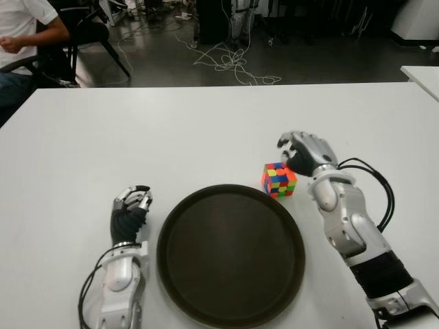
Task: Pick up the Rubik's Cube and put it in the plate
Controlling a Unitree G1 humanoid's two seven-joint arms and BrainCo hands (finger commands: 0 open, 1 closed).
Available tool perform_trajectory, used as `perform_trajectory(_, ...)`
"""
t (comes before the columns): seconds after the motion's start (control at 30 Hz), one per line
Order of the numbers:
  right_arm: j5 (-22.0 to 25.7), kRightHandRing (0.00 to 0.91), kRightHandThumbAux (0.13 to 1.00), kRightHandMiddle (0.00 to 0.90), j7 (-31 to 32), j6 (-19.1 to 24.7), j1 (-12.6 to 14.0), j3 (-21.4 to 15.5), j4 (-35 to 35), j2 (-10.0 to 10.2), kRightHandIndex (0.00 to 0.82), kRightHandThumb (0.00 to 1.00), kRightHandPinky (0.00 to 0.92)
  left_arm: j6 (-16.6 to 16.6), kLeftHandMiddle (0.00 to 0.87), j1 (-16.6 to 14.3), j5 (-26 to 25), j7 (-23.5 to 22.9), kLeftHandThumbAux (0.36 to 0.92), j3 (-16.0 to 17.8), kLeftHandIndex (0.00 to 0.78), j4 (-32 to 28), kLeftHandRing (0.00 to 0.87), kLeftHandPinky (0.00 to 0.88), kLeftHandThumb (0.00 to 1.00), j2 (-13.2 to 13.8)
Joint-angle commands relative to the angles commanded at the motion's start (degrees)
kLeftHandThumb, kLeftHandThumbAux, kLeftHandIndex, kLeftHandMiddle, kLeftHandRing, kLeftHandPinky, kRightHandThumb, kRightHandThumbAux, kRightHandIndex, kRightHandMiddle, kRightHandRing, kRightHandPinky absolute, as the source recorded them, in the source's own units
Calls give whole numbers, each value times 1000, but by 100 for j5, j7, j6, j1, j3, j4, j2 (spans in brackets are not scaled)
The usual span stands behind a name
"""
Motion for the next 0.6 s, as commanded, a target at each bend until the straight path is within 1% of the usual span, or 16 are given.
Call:
perform_trajectory(0.03, 92, 319, 828, 201, -7, 17, -6, -87, 8, 37, 78, 71, 332, -6, 791, 5, -7, -14, 704, 0, 444, -2, 818, 818, 714, 5)
perform_trajectory(0.07, 158, 271, 808, 162, -13, 30, -8, -146, 16, 67, 62, 57, 289, -12, 790, 9, -13, -24, 704, 0, 444, -3, 818, 818, 714, 8)
perform_trajectory(0.1, 230, 200, 780, 105, -3, 46, -11, -199, 23, 95, 39, 36, 224, -26, 789, 12, -18, -33, 704, 1, 444, -1, 818, 819, 714, 10)
perform_trajectory(0.13, 273, 132, 760, 67, 3, 54, -13, -226, 28, 109, 25, 23, 158, -37, 789, 13, -22, -39, 704, 2, 444, 2, 818, 819, 714, 10)
perform_trajectory(0.23, 374, 44, 733, 21, 111, 107, -37, -254, 26, 98, 8, 7, 60, -84, 789, 11, -37, -46, 704, 11, 444, 20, 819, 820, 713, 0)
perform_trajectory(0.33, 425, 14, 714, 7, 192, 147, -53, -245, 15, 67, 2, 2, 19, -112, 788, 11, -55, -49, 705, 21, 444, 27, 819, 820, 713, -12)
perform_trajectory(0.47, 464, 3, 719, 1, 319, 153, -66, -230, -29, -10, 0, 0, 5, -88, 788, 11, -84, -16, 705, 46, 444, 26, 819, 820, 712, -44)
perform_trajectory(0.6, 467, 0, 718, 0, 370, 167, -58, -236, -69, -22, 0, 0, 0, -17, 789, 16, -88, -19, 705, 41, 444, -4, 818, 820, 712, -35)
